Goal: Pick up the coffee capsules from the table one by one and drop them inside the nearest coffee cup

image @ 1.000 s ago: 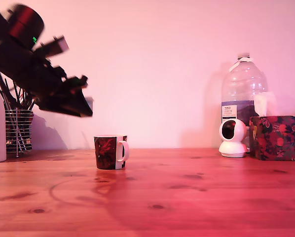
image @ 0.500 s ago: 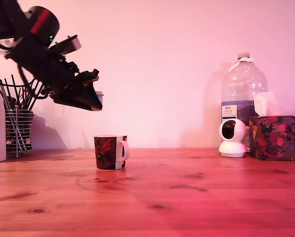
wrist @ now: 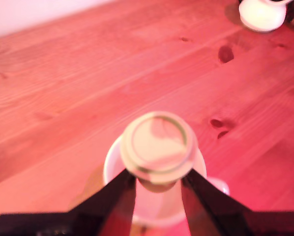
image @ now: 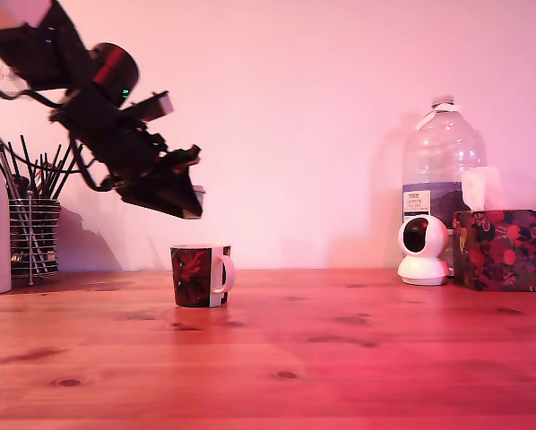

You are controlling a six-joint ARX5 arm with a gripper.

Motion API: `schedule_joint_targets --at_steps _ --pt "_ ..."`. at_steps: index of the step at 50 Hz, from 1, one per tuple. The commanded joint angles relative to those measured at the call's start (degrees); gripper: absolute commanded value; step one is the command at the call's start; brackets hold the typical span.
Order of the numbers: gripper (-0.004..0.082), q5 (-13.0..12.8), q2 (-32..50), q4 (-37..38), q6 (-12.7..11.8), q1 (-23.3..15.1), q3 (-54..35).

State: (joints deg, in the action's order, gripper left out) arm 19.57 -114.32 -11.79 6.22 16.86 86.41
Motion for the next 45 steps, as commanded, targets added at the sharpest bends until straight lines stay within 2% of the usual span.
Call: schedule_joint_targets --at_steps 1,15,26,45 --pt "0.0201 0.1 -2.4 -0.2 0.3 0.8 1.0" --pt "0.02 -1.2 -4.3 -0.7 0.9 1.2 1.1" --pt "0.0201 -3.5 -4.5 -0.6 1.4 1.2 1.1" --pt "0.0201 -3.5 -4.5 -1.0 1.4 1.2 1.1"
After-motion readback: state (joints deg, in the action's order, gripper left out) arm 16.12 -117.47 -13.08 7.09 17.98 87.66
